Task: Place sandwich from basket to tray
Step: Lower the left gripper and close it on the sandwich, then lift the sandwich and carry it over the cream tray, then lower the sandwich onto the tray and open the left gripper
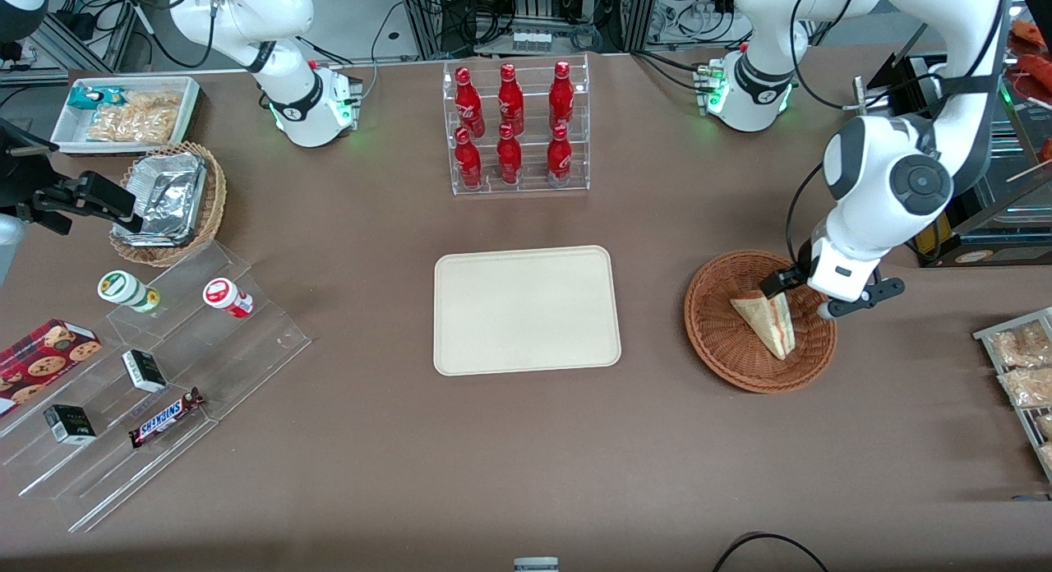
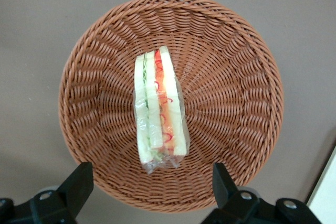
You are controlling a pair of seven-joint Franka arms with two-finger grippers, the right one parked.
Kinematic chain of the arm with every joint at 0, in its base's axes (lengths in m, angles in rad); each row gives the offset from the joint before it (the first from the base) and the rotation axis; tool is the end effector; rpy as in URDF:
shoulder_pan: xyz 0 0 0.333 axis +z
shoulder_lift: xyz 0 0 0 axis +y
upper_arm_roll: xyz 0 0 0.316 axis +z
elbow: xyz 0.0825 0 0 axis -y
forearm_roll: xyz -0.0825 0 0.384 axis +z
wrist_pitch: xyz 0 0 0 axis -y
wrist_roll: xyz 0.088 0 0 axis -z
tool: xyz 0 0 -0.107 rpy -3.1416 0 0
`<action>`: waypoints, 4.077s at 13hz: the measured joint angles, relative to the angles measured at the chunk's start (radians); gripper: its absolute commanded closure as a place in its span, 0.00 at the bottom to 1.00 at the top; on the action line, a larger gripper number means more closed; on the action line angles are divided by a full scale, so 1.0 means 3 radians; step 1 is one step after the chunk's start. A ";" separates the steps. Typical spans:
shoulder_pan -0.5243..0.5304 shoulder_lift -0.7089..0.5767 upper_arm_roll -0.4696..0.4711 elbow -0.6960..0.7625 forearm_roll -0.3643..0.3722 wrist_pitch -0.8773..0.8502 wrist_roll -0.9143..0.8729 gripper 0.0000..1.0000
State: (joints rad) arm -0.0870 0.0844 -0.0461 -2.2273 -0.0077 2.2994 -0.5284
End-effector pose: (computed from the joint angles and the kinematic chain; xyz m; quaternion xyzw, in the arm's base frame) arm 0.5298 -0.0710 0.3346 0.9800 0.1990 -0.0073 0.0026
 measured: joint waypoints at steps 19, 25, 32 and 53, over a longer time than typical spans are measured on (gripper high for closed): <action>-0.0004 0.0529 0.0009 -0.0012 -0.0005 0.0394 -0.0736 0.82; -0.0012 0.0509 0.0007 0.0155 -0.0007 0.0296 -0.0955 0.87; -0.0385 0.0386 -0.0015 0.0926 0.0000 -0.1193 -0.0711 0.85; -0.2053 0.1927 -0.0174 0.2401 -0.0070 -0.0582 -0.1200 0.92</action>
State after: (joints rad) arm -0.7028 0.6625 -0.0983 -1.5071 -0.0289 2.1249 -0.8883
